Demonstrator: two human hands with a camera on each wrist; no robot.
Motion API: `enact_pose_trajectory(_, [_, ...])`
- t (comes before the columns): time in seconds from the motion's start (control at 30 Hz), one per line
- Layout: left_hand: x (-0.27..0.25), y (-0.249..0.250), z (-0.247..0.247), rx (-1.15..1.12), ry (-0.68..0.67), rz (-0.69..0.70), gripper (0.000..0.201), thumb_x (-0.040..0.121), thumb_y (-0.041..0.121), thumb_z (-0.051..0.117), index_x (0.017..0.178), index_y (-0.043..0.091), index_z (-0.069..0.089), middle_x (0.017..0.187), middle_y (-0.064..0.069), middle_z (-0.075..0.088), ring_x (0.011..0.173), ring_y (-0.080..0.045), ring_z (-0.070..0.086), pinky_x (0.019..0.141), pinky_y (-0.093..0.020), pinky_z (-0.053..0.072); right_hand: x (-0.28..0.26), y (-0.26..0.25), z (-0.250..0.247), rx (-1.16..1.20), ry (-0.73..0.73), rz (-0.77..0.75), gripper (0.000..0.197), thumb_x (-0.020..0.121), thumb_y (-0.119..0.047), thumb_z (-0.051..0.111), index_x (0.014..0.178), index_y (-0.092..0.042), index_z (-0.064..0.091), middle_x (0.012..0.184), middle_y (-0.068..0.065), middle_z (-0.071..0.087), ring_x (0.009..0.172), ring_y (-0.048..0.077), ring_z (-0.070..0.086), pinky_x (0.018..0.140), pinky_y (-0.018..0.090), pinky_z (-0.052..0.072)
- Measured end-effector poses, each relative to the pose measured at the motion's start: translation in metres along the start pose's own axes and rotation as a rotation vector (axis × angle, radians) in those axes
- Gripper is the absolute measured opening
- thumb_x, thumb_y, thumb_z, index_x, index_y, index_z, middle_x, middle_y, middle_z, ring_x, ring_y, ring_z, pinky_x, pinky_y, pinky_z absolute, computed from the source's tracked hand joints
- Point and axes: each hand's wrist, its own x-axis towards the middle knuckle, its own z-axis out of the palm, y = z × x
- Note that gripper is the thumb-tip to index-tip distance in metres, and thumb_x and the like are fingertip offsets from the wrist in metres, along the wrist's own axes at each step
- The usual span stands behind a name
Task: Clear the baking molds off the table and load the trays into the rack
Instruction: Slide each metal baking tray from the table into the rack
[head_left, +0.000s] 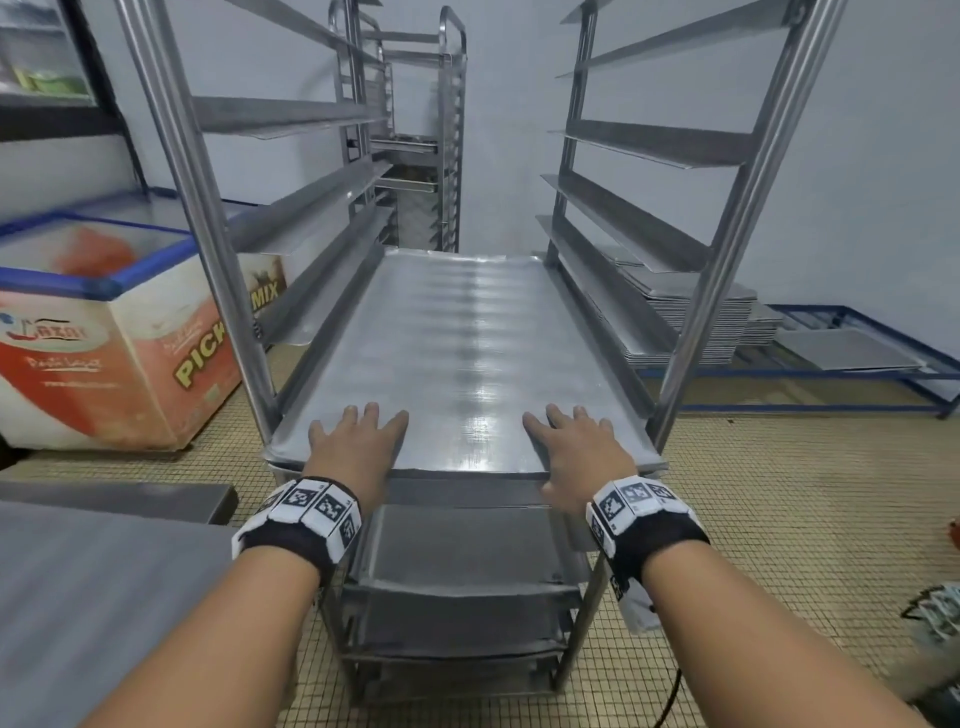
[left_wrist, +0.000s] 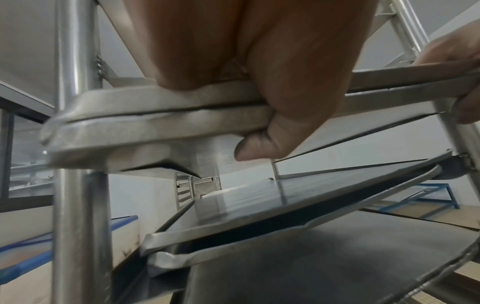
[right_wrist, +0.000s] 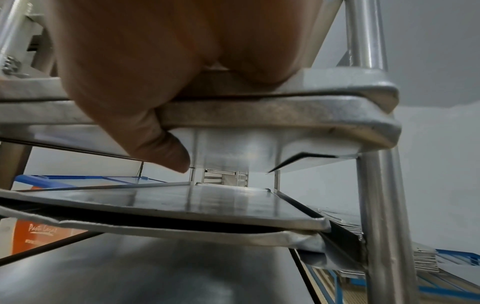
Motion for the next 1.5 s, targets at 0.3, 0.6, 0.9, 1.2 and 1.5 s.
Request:
enact_pose_trajectory(0.3, [0.051, -0.008, -0.001, -0.033, 0.008, 0.013, 0.085, 0.079, 0.020, 0.069, 0.147, 0.033, 0.021, 0.146, -0.006, 0.033, 0.135, -0.029, 0.034, 0.104, -0.059, 0.035, 0.046, 0.009, -0.010, 0.040, 0.040, 0.013, 0.073, 0.065, -0.029, 0.058, 0.133, -0.032, 0.033, 0.121, -0.001, 0.045, 0.110, 0.027, 0.043, 0.098, 0.048, 0.039])
enact_pose_trajectory(0.6, [0.090, -0.007, -0.003, -0.027, 0.024, 0.026, 0.082, 0.079, 0.028, 0.073, 0.144, 0.033, 0.024, 0.141, -0.004, 0.037, 0.130, -0.027, 0.039, 0.104, -0.057, 0.037, 0.079, 0.023, -0.011, 0.035, 0.104, 0.047, 0.067, 0.070, -0.029, 0.060, 0.133, -0.036, 0.037, 0.129, -0.001, 0.038, 0.106, 0.025, 0.047, 0.094, 0.038, 0.043])
enact_pose_trajectory(0.9, [0.123, -0.010, -0.001, -0.019, 0.028, 0.031, 0.087, 0.077, 0.026, 0.073, 0.148, 0.035, 0.023, 0.145, -0.002, 0.037, 0.132, -0.027, 0.040, 0.102, -0.052, 0.040, 0.112, 0.031, -0.005, 0.025, 0.144, 0.029, 0.060, 0.068, -0.034, 0.063, 0.124, -0.032, 0.041, 0.120, 0.000, 0.041, 0.105, 0.024, 0.044, 0.093, 0.040, 0.043])
enact_pose_trajectory(1.2, [0.115, -0.002, -0.015, -0.063, 0.043, -0.043, 0.076, 0.079, 0.016, 0.071, 0.144, 0.034, 0.036, 0.132, -0.003, 0.039, 0.117, -0.026, 0.043, 0.084, -0.035, 0.045, 0.114, 0.032, 0.005, -0.014, 0.257, -0.007, 0.051, 0.070, -0.031, 0.066, 0.119, -0.028, 0.049, 0.114, 0.000, 0.045, 0.103, 0.022, 0.044, 0.083, 0.033, 0.043])
enact_pose_trajectory(1.5, [0.063, 0.004, 0.002, -0.185, 0.126, -0.105, 0.078, 0.086, 0.033, 0.064, 0.153, 0.032, 0.026, 0.160, -0.003, 0.024, 0.151, -0.028, 0.014, 0.122, -0.042, 0.011, 0.089, 0.016, 0.008, -0.018, 0.255, 0.076, 0.055, 0.084, -0.037, 0.061, 0.136, -0.032, 0.040, 0.127, -0.004, 0.053, 0.125, 0.021, 0.047, 0.113, 0.063, 0.013])
